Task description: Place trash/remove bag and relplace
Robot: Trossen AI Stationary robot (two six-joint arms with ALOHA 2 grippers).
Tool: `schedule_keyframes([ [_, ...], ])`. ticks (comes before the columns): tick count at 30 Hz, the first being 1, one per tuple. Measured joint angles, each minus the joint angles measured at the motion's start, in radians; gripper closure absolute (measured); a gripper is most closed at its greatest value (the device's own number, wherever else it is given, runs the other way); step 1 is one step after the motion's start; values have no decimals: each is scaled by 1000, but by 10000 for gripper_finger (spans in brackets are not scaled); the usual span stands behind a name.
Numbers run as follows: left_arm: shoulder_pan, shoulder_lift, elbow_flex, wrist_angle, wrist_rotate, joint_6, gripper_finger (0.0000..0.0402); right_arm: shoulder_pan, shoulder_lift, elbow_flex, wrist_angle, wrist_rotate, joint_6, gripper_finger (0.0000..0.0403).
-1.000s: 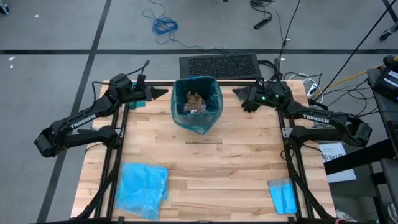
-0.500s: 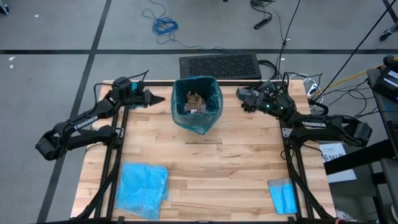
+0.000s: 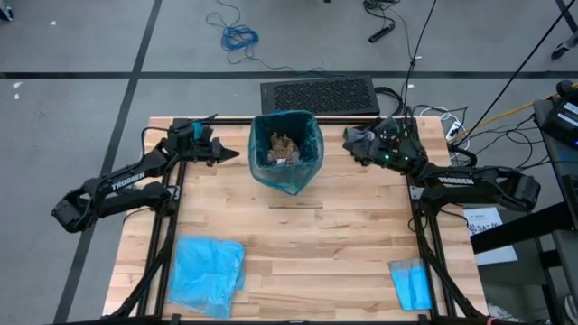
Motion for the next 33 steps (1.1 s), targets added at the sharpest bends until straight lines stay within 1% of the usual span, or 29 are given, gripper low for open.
schedule_keyframes([
  [4,0,0,-40,106,40,-48,401,32,0,0,-3,23,2,261],
  [9,0,0,-88,229,42,-108,401,63,1,0,-4,38,6,261],
  [11,0,0,-88,263,43,-104,401,81,1,0,11,70,13,261],
  [14,0,0,-87,430,43,-64,401,116,1,12,55,137,-15,261],
  [16,3,0,-66,534,29,-9,401,144,1,49,57,151,-81,261],
  [18,8,0,-25,590,14,80,401,184,0,109,9,152,-175,261],
  [20,13,-1,28,575,13,191,401,230,0,191,-117,156,-283,262],
  [22,20,0,82,513,9,314,401,278,4,296,-309,170,-396,268],
  [25,29,26,169,325,-51,481,401,340,28,469,-630,251,-546,283],
  [26,32,38,196,259,-79,531,401,357,43,515,-700,284,-582,290],
  [29,46,103,268,90,-167,648,401,391,81,603,-783,361,-641,320],
  [31,67,158,304,51,-174,681,401,400,100,623,-773,371,-640,352],
  [33,91,211,336,54,-169,685,401,409,117,622,-779,373,-617,386],
])
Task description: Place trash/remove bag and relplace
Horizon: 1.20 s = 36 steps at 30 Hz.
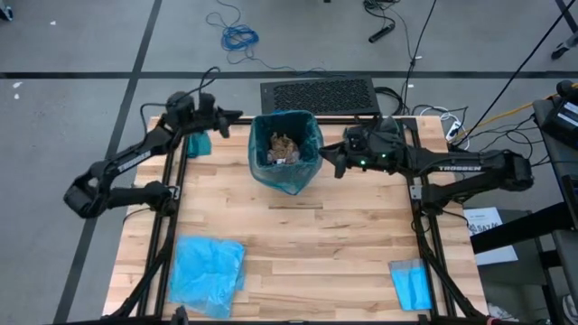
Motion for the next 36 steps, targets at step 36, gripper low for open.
schedule_keyframes([
  [36,46,509,333,-54,477,126,401,147,213,-2,63,185,263,403],
])
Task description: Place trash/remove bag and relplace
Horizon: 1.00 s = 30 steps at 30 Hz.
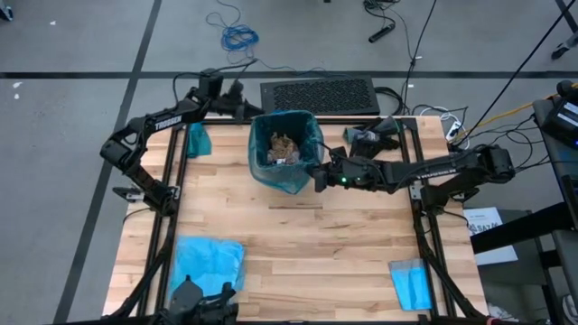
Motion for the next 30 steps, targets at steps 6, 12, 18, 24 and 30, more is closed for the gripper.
schedule_keyframes([
  [6,-33,0,0,-46,82,-1,401,-29,0,0,-3,-5,-2,403],
  [12,-73,0,0,-106,153,-1,401,-50,-12,0,-21,-7,-13,403],
  [18,-111,0,0,-162,213,-1,401,-75,-76,0,-138,16,-32,403],
  [24,-149,-1,0,-205,239,-1,401,-121,-155,0,-275,45,-56,403],
  [30,-234,-2,0,-224,279,-1,401,-222,-160,0,-282,-22,-129,403],
])
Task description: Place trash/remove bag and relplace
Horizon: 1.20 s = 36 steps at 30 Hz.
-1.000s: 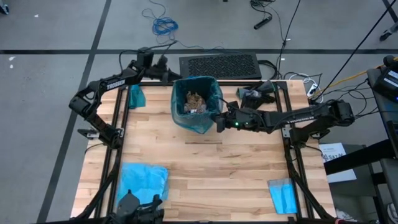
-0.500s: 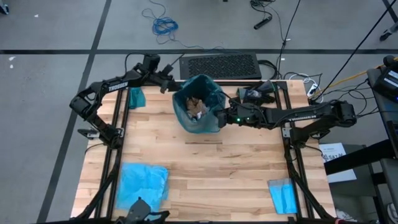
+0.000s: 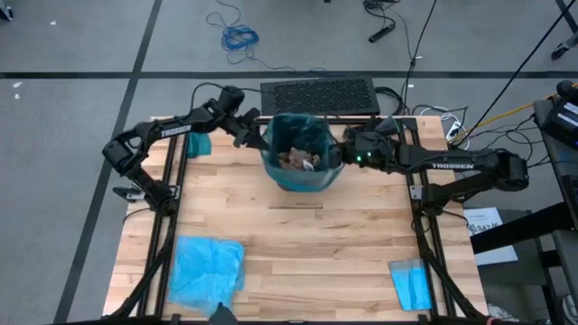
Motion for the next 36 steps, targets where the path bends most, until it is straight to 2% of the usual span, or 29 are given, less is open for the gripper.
schedule_keyframes([
  [7,-87,0,0,-2,-18,0,401,-81,-23,0,-13,-46,-29,403],
  [15,-46,-88,0,-60,-51,9,401,-83,-154,1,-80,-52,-13,397],
  [18,-12,-137,0,-63,-82,9,401,-83,-206,2,-95,-96,-13,384],
  [23,52,-220,0,-216,-189,15,401,-83,-288,2,-116,-216,-37,343],
  [28,66,-328,-6,-443,-360,61,401,-91,-370,-26,-211,-223,-5,286],
  [32,63,-442,-56,-401,-411,-44,401,-122,-449,-144,-159,-230,65,255],
  [36,51,-545,-177,-267,-522,-259,401,-165,-529,-322,61,-300,164,243],
])
